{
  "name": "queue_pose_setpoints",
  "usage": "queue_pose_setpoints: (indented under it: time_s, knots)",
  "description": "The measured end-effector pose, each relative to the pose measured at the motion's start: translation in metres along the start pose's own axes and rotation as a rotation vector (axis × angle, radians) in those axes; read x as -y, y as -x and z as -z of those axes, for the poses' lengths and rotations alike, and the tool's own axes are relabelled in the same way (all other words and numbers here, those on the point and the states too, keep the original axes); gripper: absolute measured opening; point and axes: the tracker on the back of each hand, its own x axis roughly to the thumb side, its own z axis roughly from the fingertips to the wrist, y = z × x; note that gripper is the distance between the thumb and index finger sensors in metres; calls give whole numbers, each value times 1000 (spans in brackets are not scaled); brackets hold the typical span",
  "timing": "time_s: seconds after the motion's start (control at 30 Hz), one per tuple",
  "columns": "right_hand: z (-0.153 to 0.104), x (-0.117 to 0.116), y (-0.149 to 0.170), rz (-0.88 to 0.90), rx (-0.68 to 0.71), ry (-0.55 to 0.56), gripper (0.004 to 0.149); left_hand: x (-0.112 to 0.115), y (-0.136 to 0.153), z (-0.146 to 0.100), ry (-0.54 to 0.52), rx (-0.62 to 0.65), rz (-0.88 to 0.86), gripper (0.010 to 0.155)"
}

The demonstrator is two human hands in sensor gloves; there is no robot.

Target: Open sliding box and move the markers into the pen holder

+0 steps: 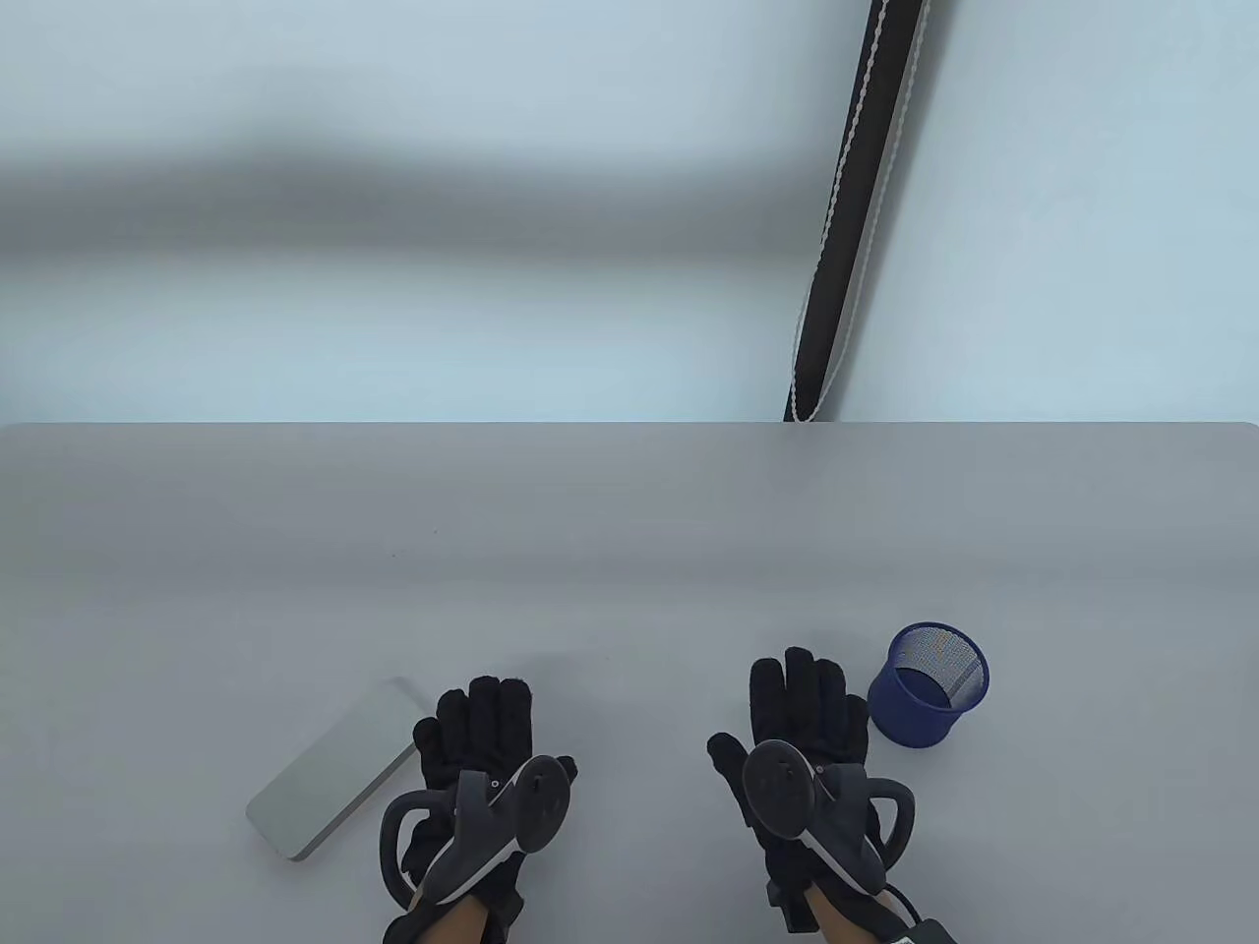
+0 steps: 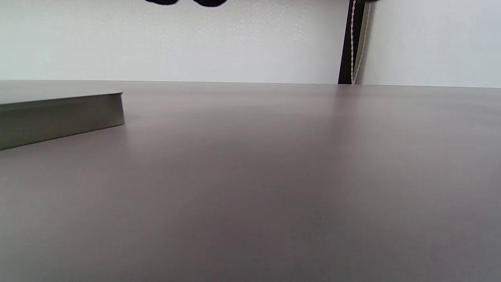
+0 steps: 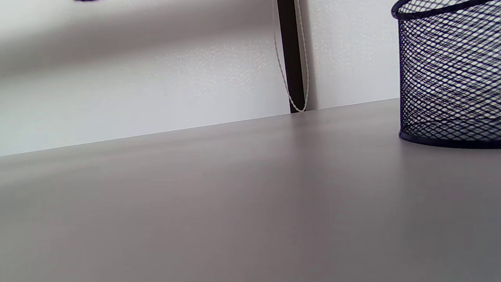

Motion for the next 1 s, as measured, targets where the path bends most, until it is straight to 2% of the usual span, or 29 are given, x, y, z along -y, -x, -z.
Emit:
queue_pose_setpoints:
  time_s: [0.53, 0.83, 1.0]
  knots:
    - [-1, 1, 1, -18, -4, -28, 78, -1, 10, 3, -9, -5, 3, 91]
    - [-1, 1, 1, -22, 0, -44, 78, -11, 34, 4, -19, -64, -13, 99]
    - [-1, 0, 0, -23, 6, -50, 78, -12, 56, 5, 32, -151, 3, 107]
